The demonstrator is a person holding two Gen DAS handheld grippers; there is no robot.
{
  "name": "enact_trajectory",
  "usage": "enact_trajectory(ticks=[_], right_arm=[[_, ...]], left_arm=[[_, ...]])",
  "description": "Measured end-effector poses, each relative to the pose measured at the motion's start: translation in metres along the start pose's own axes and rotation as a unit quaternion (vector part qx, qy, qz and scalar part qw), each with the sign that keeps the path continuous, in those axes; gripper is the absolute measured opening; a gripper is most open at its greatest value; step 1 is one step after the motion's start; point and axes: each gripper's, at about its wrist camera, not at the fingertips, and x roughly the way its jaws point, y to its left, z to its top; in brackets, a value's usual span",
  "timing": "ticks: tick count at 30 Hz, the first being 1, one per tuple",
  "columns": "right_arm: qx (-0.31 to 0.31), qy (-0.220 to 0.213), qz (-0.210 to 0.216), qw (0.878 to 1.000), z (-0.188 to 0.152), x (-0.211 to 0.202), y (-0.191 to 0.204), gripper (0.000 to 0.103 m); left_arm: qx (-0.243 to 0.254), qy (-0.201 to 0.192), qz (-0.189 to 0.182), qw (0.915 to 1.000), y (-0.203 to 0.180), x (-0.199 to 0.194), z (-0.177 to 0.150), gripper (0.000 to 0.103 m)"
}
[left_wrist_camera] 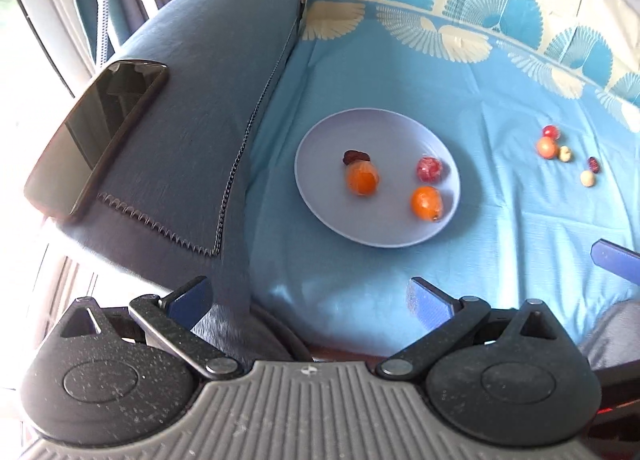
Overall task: Organize fruits
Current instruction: 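Lift both tools back from the plate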
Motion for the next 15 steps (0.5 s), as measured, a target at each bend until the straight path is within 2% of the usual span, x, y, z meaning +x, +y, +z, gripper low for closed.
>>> enact_trajectory(ticks=[7, 15], right_arm=[[-0.015, -0.038, -0.014, 0.999, -0.007, -0.038, 0.009, 0.102], [-0.029, -0.067, -0.023, 0.997, -0.015, -0.067, 0.015, 0.102]], left_arm=[[0.005, -0.051, 0.005, 0.9987, 0.001, -0.043, -0.013, 0.103], [0.015, -0.076, 0.0, 0.997, -0.01, -0.067, -0.025, 0.103]])
